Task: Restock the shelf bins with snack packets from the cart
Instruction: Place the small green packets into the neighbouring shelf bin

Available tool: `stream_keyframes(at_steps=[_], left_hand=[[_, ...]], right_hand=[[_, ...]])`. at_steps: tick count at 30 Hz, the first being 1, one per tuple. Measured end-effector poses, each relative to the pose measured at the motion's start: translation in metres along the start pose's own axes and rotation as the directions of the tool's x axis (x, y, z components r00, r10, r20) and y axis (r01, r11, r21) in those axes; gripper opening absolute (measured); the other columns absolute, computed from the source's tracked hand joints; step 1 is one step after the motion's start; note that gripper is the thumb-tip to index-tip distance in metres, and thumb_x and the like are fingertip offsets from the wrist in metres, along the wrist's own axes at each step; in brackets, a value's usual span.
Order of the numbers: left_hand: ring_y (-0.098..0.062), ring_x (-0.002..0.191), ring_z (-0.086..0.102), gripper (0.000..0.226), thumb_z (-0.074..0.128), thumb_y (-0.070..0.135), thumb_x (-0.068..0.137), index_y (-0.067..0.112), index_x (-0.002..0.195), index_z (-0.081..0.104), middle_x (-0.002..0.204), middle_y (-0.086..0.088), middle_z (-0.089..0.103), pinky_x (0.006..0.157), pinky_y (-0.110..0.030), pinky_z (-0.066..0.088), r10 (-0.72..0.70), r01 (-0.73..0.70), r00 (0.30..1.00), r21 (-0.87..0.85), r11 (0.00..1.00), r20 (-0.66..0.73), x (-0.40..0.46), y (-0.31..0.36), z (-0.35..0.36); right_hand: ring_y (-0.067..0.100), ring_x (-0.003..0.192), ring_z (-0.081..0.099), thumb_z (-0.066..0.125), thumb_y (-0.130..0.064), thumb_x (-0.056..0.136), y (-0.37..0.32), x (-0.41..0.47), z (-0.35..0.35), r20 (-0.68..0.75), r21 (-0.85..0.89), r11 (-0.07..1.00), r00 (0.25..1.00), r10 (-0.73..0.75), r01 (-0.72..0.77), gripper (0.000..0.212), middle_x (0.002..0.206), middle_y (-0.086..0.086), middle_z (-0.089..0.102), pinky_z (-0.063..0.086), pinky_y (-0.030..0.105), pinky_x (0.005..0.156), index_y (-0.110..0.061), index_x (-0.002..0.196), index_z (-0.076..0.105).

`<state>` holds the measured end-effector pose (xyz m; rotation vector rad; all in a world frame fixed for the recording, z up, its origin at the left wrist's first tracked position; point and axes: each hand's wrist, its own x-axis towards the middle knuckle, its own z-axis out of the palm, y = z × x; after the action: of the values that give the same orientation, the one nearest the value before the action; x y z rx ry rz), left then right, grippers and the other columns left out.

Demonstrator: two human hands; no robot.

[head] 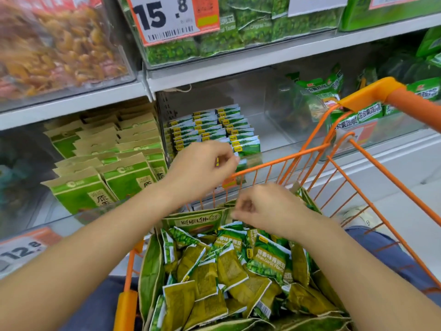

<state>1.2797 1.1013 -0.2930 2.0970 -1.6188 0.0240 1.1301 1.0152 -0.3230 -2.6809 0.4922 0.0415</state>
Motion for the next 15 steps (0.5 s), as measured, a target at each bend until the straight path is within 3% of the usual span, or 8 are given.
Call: stream_keyframes(at_steps=[2, 4, 6, 8, 10, 11, 13, 15], left_hand=[[-0.004, 0.057, 0.049, 0.026, 0.048, 0.048, 0.09, 0.03, 0.079, 0.063, 0.057, 0.017, 0.05, 0.054, -0.027, 0.04, -0.004, -0.004, 0.984, 0.045, 0.999, 0.177, -0.044, -0.003, 0.002], [-0.002, 0.059, 0.049, 0.028, 0.047, 0.05, 0.09, 0.031, 0.082, 0.065, 0.06, 0.018, 0.054, 0.054, -0.024, 0.036, 0.006, -0.035, 0.961, 0.099, 0.994, 0.276, -0.07, -0.015, 0.01], [-0.001, 0.063, 0.054, 0.024, 0.051, 0.046, 0.093, 0.03, 0.086, 0.067, 0.067, 0.017, 0.06, 0.055, -0.019, 0.037, -0.023, 0.01, 0.933, 0.038, 0.999, 0.36, -0.084, -0.026, 0.019], [0.0, 0.07, 0.059, 0.018, 0.055, 0.041, 0.094, 0.03, 0.087, 0.068, 0.071, 0.015, 0.063, 0.059, -0.016, 0.041, -0.046, 0.082, 0.907, -0.068, 0.994, 0.418, -0.091, -0.033, 0.026], [0.0, 0.075, 0.06, 0.015, 0.056, 0.039, 0.094, 0.03, 0.089, 0.068, 0.074, 0.015, 0.065, 0.063, -0.018, 0.045, -0.054, 0.115, 0.896, -0.113, 0.987, 0.44, -0.093, -0.035, 0.031], [0.002, 0.076, 0.06, 0.014, 0.057, 0.038, 0.094, 0.031, 0.09, 0.068, 0.076, 0.016, 0.065, 0.064, -0.016, 0.044, -0.06, 0.129, 0.897, -0.131, 0.983, 0.439, -0.092, -0.035, 0.031], [0.006, 0.08, 0.06, 0.014, 0.058, 0.038, 0.094, 0.031, 0.094, 0.07, 0.08, 0.018, 0.067, 0.066, -0.008, 0.041, -0.074, 0.175, 0.898, -0.198, 0.964, 0.433, -0.09, -0.033, 0.03], [0.008, 0.084, 0.061, 0.02, 0.058, 0.045, 0.093, 0.03, 0.099, 0.071, 0.085, 0.019, 0.068, 0.07, -0.006, 0.042, -0.057, 0.206, 0.879, -0.268, 0.941, 0.474, -0.089, -0.028, 0.029]], right_hand=[[0.017, 0.101, 0.061, 0.066, -0.043, 0.086, 0.002, 0.001, 0.015, 0.28, -0.124, 0.992, 0.958, 0.056, -0.022, 0.033, 0.107, -0.004, 0.067, 0.049, 0.029, 0.081, -0.023, 0.113, 0.066], [0.02, 0.114, 0.056, 0.065, -0.026, 0.088, 0.007, 0.002, 0.023, 0.499, -0.198, 0.979, 0.855, 0.145, -0.05, 0.043, 0.131, 0.0, 0.058, 0.047, 0.027, 0.087, -0.021, 0.13, 0.057], [0.015, 0.11, 0.056, 0.059, -0.008, 0.089, 0.011, 0.002, 0.025, 0.623, -0.168, 0.983, 0.766, 0.16, -0.069, 0.049, 0.145, -0.001, 0.045, 0.043, 0.015, 0.076, -0.022, 0.136, 0.052], [0.014, 0.112, 0.054, 0.06, -0.003, 0.088, 0.012, 0.002, 0.024, 0.655, -0.142, 0.987, 0.74, 0.151, -0.075, 0.051, 0.148, -0.002, 0.041, 0.039, 0.015, 0.07, -0.024, 0.134, 0.055], [0.017, 0.114, 0.054, 0.067, -0.006, 0.086, 0.014, 0.002, 0.021, 0.636, -0.116, 0.988, 0.757, 0.15, -0.098, 0.041, 0.133, -0.005, 0.054, 0.037, 0.021, 0.073, -0.02, 0.124, 0.063], [0.013, 0.098, 0.058, 0.07, -0.008, 0.085, 0.018, 0.003, 0.019, 0.617, -0.047, 0.99, 0.776, 0.132, -0.131, 0.031, 0.11, -0.013, 0.063, 0.038, 0.022, 0.07, -0.019, 0.113, 0.068], [0.005, 0.065, 0.049, 0.071, -0.014, 0.085, 0.021, 0.003, 0.012, 0.558, 0.146, 0.973, 0.827, 0.071, -0.182, 0.011, 0.06, -0.021, 0.058, 0.036, 0.019, 0.059, -0.024, 0.084, 0.069], [0.009, 0.062, 0.047, 0.071, -0.018, 0.085, 0.019, 0.003, 0.002, 0.433, 0.356, 0.917, 0.901, 0.007, -0.178, 0.013, 0.058, -0.014, 0.058, 0.037, 0.021, 0.06, -0.024, 0.074, 0.07]])
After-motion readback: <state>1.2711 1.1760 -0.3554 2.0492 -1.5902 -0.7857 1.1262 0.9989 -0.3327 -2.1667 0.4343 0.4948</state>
